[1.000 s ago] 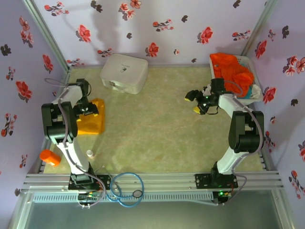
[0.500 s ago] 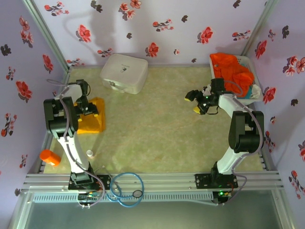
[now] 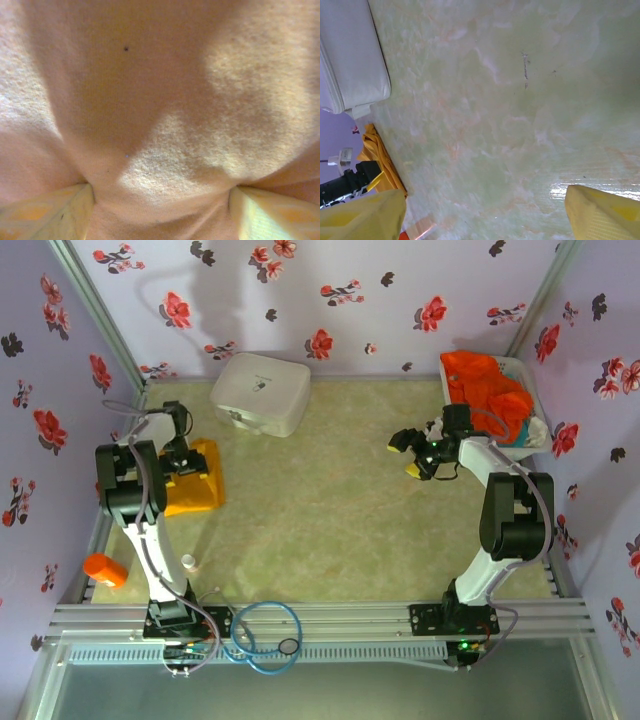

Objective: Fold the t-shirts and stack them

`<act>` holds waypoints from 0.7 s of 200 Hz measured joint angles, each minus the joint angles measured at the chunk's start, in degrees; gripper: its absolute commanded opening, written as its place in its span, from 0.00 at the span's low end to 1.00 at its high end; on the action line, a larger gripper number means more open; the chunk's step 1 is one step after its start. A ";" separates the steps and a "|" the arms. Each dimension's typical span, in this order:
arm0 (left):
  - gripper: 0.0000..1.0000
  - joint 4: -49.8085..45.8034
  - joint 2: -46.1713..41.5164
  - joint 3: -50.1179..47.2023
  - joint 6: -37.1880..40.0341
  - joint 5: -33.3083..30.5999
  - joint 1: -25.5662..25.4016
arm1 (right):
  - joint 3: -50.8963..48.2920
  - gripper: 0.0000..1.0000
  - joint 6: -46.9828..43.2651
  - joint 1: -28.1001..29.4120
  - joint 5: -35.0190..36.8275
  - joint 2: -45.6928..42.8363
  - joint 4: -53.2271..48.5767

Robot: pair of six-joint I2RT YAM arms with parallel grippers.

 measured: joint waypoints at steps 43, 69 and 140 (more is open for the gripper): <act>0.72 1.84 -0.09 -0.37 0.42 -2.03 -3.32 | 0.00 0.83 0.00 0.00 0.02 0.00 0.00; 0.74 3.17 -1.31 -1.97 0.42 -2.86 -3.45 | 0.00 0.83 0.00 0.00 0.02 0.00 0.00; 0.79 2.29 -6.97 -3.69 0.33 -3.58 -3.13 | -0.33 0.84 -0.39 0.00 0.50 0.00 -0.09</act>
